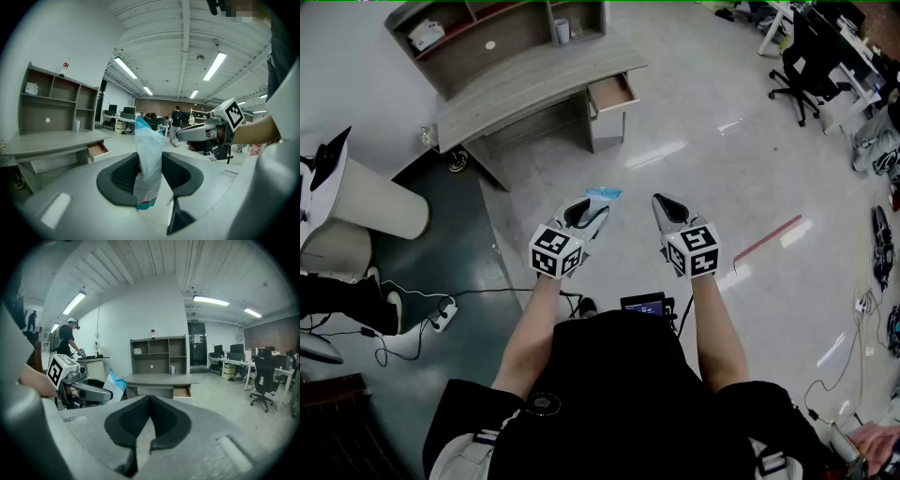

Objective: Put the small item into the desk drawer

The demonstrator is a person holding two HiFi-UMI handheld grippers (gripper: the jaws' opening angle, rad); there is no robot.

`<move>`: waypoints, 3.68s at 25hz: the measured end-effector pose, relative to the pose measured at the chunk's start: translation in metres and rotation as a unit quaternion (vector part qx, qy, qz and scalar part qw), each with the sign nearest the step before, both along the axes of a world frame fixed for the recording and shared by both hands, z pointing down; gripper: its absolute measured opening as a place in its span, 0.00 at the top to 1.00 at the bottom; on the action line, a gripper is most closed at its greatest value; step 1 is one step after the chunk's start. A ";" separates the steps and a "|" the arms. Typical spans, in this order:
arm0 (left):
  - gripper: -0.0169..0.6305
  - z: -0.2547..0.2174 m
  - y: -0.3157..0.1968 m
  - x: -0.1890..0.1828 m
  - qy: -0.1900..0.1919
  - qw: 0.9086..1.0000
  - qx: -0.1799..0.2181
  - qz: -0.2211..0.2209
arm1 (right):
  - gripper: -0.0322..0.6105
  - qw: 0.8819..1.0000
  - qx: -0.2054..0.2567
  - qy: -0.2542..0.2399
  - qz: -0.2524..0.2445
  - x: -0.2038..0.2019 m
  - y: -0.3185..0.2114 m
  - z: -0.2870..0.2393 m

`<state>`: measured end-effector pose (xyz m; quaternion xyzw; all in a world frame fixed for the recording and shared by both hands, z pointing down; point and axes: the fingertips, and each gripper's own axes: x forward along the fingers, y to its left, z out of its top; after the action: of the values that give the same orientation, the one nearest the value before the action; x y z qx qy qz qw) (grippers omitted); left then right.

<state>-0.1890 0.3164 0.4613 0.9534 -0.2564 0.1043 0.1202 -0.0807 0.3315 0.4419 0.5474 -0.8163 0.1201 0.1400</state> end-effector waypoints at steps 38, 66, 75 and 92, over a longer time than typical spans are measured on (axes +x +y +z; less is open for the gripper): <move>0.73 0.011 0.018 0.024 -0.009 1.000 -0.014 -0.023 | 0.95 0.999 -0.011 -0.045 -0.023 0.034 0.021 0.014; 0.73 0.037 -0.020 0.049 0.000 0.999 -0.035 -0.025 | 0.95 0.998 -0.033 -0.047 -0.006 0.074 -0.010 0.035; 0.73 0.045 -0.077 0.034 0.005 0.999 -0.045 -0.021 | 0.95 0.999 -0.040 -0.036 -0.008 0.060 -0.069 0.038; 0.73 0.053 -0.179 0.020 0.012 0.999 -0.052 0.011 | 0.95 0.998 -0.057 -0.023 0.015 0.035 -0.167 0.045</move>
<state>-0.1692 0.1375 0.5140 0.9499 -0.2384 0.1071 0.1713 -0.0461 0.1648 0.4865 0.5476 -0.8030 0.1808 0.1504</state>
